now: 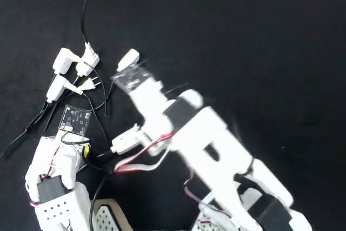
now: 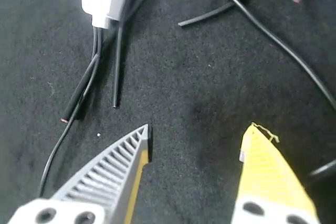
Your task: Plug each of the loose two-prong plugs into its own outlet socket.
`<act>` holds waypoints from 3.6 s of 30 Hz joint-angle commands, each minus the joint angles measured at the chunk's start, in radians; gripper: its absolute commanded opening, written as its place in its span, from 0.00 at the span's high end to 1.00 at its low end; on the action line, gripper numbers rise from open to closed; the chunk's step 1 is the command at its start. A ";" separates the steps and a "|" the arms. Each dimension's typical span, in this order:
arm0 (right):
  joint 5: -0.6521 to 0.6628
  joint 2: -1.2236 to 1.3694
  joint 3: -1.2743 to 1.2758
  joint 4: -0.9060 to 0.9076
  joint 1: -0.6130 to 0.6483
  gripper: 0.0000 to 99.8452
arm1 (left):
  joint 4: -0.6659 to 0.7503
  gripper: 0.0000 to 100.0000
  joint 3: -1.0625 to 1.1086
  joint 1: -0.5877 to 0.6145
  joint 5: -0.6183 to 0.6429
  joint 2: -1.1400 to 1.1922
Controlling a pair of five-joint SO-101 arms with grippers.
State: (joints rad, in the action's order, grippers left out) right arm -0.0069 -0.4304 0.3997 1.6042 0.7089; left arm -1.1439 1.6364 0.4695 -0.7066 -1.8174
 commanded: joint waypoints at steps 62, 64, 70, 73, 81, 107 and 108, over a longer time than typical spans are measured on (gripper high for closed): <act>0.364 0.002 0.259 -0.442 -0.738 0.97 | 0.017 0.97 -1.336 -0.027 -0.120 1.487; 0.364 0.002 0.265 -0.443 -0.738 0.97 | 0.011 0.97 -1.449 0.016 -0.143 1.625; 0.368 0.002 0.289 -0.465 -0.698 0.97 | 0.011 0.97 -1.788 0.096 -0.155 1.984; 0.370 0.002 0.289 -0.465 -0.695 0.97 | 0.018 0.97 -1.926 0.097 -0.152 2.143; 0.371 0.001 0.286 -0.456 -0.697 0.97 | -0.002 0.97 -2.253 0.053 -0.052 2.516; 0.371 0.002 0.285 -0.463 -0.697 0.97 | -0.620 0.67 -2.384 -0.056 -0.048 2.133; 0.371 0.002 0.285 -0.463 -0.697 0.97 | -0.620 0.67 -2.310 -0.101 -0.048 2.071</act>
State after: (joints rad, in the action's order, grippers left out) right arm 0.3567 -0.4258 0.6943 1.1546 -0.0015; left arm -1.7561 -0.8508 0.4726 -0.7618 0.4580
